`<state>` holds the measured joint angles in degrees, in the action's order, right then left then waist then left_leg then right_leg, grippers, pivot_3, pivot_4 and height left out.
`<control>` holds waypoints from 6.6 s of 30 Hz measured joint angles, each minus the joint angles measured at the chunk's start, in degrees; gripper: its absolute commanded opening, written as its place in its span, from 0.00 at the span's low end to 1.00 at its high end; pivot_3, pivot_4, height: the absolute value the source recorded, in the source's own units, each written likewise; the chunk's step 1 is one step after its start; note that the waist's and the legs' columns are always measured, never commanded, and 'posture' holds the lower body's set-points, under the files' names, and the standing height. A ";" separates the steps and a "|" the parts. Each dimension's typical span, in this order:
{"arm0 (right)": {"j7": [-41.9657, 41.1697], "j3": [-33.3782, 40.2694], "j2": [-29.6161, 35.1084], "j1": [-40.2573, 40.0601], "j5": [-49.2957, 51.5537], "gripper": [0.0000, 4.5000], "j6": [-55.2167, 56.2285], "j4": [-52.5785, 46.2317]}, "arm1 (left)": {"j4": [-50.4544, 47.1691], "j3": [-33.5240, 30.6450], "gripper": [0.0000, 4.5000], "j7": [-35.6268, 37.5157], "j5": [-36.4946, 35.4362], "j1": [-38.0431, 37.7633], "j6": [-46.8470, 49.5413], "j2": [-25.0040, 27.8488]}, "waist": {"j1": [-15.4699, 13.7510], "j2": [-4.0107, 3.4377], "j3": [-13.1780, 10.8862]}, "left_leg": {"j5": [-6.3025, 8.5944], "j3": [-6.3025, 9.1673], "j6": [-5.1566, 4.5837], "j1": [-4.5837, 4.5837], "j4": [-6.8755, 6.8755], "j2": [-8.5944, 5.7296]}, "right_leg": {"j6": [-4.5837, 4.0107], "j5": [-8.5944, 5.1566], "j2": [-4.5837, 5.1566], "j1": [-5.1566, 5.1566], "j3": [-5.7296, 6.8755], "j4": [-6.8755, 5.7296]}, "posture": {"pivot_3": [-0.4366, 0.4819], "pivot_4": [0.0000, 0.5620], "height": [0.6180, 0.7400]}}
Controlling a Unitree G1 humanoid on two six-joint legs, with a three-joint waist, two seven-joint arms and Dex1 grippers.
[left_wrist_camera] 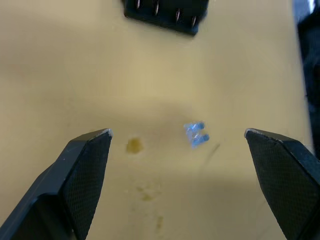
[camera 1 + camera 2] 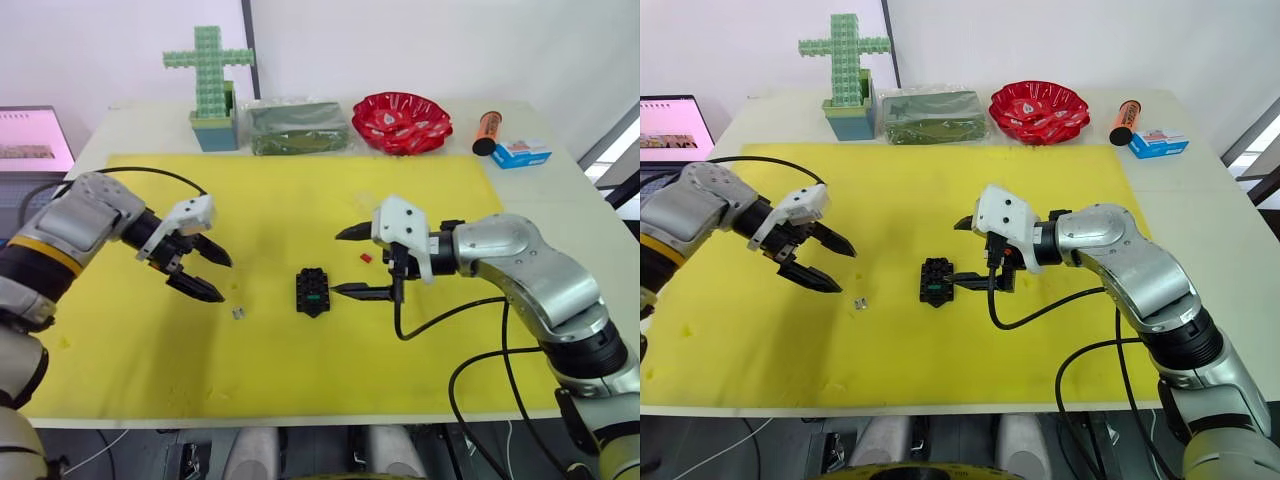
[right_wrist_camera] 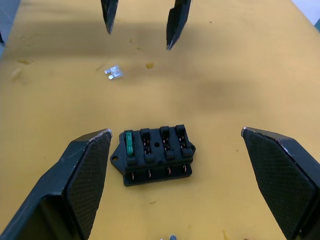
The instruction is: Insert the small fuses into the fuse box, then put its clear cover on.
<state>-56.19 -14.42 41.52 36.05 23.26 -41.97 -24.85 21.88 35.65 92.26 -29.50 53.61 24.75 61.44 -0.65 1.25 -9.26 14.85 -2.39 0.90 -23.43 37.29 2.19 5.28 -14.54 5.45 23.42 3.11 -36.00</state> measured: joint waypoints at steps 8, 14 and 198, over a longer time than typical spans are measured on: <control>-4.26 -0.65 0.25 0.83 0.59 1.00 1.31 0.33 | -17.23 -26.65 0.99 -10.38 -15.10 -20.97 24.09 6.03 | 0.95 -0.03 -0.02 | 0.00 -0.01 0.00 0.06 -0.07 0.11 | 0.04 -0.02 0.00 -0.01 -0.03 -0.01 | 0.48 0.27 1.00; -6.13 -1.17 -0.02 1.42 0.50 1.00 2.02 0.52 | -22.89 -48.11 0.99 -28.55 -29.87 -37.30 46.22 -0.41 | 1.31 -0.01 -0.02 | 0.00 0.12 0.00 0.14 -0.06 0.15 | 0.04 -0.03 0.00 -0.08 -0.03 -0.03 | 0.48 0.27 1.00; -1.44 -11.83 -4.38 16.06 5.69 0.00 -14.60 10.13 | -31.69 -22.67 0.99 -19.79 8.05 -26.85 6.85 -8.60 | 0.90 -0.09 -0.07 | -0.04 0.35 0.08 0.03 -0.13 -0.24 | -0.11 -0.12 0.10 -0.11 0.09 -0.02 | 0.48 0.27 1.00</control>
<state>-57.62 -26.25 37.14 52.12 28.95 -56.58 -14.71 -9.81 12.98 72.47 -21.46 26.76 31.59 52.84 0.25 1.16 -9.33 14.81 -2.04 0.97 -23.41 37.16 1.95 5.17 -14.66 5.55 23.31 3.20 -36.02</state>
